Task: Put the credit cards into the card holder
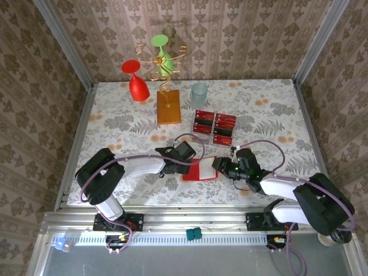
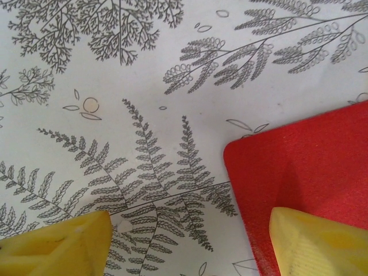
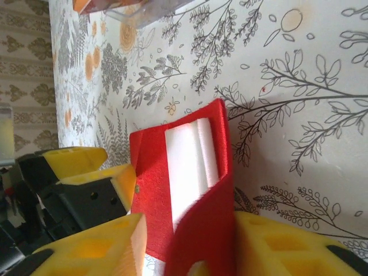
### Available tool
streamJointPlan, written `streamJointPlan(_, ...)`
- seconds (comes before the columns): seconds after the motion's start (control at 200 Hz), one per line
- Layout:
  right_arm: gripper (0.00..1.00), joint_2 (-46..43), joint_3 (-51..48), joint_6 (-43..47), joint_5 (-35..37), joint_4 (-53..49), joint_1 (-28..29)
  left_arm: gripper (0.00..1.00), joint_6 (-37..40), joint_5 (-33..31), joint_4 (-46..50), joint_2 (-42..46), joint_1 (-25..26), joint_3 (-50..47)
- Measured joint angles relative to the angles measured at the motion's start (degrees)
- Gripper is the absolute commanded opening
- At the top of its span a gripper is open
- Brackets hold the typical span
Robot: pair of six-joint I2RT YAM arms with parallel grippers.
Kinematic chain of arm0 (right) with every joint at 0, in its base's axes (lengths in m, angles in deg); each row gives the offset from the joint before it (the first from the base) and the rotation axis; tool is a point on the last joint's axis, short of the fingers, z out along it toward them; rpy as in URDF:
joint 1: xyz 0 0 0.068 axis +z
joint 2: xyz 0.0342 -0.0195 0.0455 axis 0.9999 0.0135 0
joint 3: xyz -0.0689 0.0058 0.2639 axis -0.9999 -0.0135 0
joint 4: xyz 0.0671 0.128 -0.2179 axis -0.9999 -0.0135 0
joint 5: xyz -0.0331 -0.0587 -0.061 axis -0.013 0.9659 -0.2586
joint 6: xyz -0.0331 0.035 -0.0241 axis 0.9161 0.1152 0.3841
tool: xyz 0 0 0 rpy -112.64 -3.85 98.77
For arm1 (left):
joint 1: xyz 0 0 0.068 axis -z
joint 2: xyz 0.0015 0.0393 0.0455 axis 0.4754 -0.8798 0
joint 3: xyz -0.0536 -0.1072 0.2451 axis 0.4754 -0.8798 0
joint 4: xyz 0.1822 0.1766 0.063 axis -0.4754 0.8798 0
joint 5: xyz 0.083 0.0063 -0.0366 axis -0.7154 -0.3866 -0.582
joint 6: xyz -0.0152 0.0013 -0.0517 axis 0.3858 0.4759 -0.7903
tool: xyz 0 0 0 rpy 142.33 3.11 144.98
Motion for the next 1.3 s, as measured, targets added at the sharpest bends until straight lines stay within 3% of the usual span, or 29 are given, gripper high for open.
streamJointPlan(0.305,0.48,-18.25,1.60,3.23,5.97,-17.51,-1.86,0.73,-0.24,-0.44,-1.84,0.00,0.00,-1.05)
streamJointPlan(0.46,0.42,-21.90,4.37,5.84,7.39,-25.03,-1.86,0.73,-0.44,-0.42,-2.84,0.07,0.02,-1.62)
streamJointPlan(0.815,0.28,-5.01,11.87,10.97,4.90,-26.05,2.34,0.73,-0.44,-0.55,-2.82,0.28,0.02,-1.68)
streamJointPlan(1.3,0.19,0.31,7.21,12.57,8.31,-21.03,-0.92,0.73,-0.42,-1.11,-2.73,0.39,0.00,-1.75)
